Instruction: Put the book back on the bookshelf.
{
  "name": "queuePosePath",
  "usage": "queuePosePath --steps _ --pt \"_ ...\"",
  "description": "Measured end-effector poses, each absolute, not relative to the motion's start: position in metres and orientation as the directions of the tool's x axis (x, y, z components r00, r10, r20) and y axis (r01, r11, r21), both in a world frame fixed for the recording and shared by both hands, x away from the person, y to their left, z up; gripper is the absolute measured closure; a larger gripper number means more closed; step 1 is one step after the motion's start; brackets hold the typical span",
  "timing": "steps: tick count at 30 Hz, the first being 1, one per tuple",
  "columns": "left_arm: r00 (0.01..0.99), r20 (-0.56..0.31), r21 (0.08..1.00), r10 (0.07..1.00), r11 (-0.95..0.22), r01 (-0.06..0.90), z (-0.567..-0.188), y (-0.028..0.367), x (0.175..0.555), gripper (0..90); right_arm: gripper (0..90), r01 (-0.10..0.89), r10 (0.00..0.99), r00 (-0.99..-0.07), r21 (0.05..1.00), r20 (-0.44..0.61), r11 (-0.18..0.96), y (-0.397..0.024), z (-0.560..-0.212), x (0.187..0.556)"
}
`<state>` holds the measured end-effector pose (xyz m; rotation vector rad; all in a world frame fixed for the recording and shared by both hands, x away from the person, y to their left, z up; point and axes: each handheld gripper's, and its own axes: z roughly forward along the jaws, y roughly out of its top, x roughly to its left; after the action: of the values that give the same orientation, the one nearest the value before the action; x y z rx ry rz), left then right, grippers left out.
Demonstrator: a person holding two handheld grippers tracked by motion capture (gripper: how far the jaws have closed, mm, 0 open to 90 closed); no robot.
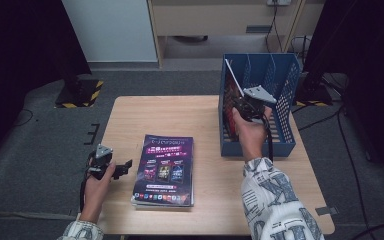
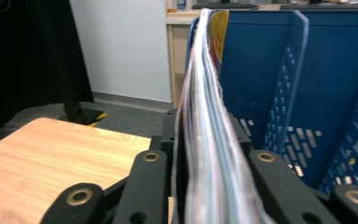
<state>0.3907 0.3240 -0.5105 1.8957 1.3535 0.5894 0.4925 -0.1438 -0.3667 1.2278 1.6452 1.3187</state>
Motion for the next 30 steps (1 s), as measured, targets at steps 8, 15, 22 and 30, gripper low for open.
queuePosePath --steps 8,15,22,30 --pt "0.342 -0.044 0.771 0.939 -0.186 0.609 -0.511 0.324 0.391 8.2 86.7 0.250 0.956 -0.291 0.967 0.033 0.043 -0.150 -0.365 0.497" --pt "0.341 -0.046 0.775 0.939 -0.182 0.605 -0.510 0.325 0.391 8.2 86.9 0.239 0.972 -0.234 0.970 0.003 0.054 -0.149 -0.357 0.501" --pt "0.341 -0.055 0.779 0.938 -0.174 0.602 -0.510 0.325 0.392 8.2 86.8 0.213 0.984 -0.179 0.976 -0.018 0.057 -0.145 -0.350 0.509" --pt "0.352 -0.044 0.782 0.935 -0.187 0.595 -0.508 0.323 0.393 8.2 86.8 0.207 0.991 -0.125 0.976 -0.037 0.063 -0.140 -0.355 0.515"
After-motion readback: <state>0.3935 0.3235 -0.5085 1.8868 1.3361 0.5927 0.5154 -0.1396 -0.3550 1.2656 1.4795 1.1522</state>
